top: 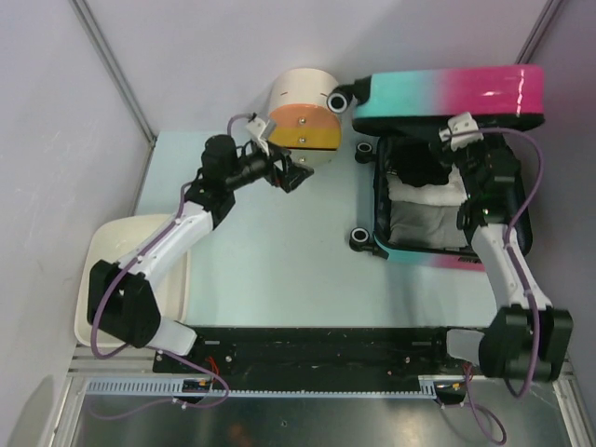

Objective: Open, take out, and arrange the luggage

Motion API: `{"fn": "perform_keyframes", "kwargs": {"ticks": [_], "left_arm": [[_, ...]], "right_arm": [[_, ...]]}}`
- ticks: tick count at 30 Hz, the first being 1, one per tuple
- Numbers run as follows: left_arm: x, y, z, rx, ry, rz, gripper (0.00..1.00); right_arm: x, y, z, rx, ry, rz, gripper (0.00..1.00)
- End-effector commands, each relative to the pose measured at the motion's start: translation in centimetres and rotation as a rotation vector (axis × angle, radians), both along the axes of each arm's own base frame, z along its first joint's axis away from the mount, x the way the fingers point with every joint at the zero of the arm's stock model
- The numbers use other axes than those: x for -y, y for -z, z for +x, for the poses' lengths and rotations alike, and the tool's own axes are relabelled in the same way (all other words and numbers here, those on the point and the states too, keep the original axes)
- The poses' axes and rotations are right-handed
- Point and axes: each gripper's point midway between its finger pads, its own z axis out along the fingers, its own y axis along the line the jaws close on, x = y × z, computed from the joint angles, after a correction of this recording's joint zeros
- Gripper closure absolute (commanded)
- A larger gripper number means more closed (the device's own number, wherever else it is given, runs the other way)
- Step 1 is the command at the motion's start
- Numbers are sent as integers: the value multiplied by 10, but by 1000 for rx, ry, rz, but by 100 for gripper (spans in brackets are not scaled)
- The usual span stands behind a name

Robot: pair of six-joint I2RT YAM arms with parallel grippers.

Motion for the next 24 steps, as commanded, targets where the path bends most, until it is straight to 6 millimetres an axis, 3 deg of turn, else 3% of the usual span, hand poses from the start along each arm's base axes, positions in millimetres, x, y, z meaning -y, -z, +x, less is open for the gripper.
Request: {"fn": "perform_keyframes", "kwargs": {"ticks": [1,2,3,5,7,12,13,14,15,16,18,20,21,22,24], "left_arm": [[5,16,-13,9,-74,40,0],[10,26,-9,-9,-100,56,0],[20,29,-10,-14,-124,65,0],[34,48,-5,-70,-144,79,0],[53,54,-1,-127,-170,58,0],[113,87,24,-310,-173,14,0],[124,94,27,-373,-164,-5,0],[133,105,28,-426,-148,13,0],[146,91,34,-421,-119,-16,0],[155,118,40,-479,-132,-3,0],[168,123,46,-491,-126,-14,0],[179,148,48,-547,-126,-12,0],[184,148,49,-554,-118,-22,0],[189,164,50,-579,-116,-15,0],[199,170,44,-591,-89,-12,0]], "right_arm": [[20,-85,29,269,71,33,10],[21,-89,36,289,77,31,8],[25,-77,52,270,91,33,8],[30,-93,63,322,122,35,6],[34,-95,82,336,138,29,5],[61,-107,107,390,238,19,3],[67,-98,116,369,250,16,3],[70,-111,117,393,257,16,3],[73,-112,120,393,261,11,3],[80,-112,124,389,276,5,2],[89,-116,134,398,297,2,2],[98,-106,146,370,312,-8,2],[100,-117,146,392,318,-13,1],[102,-117,149,386,320,-16,1],[112,-115,159,386,348,-25,1]]}}
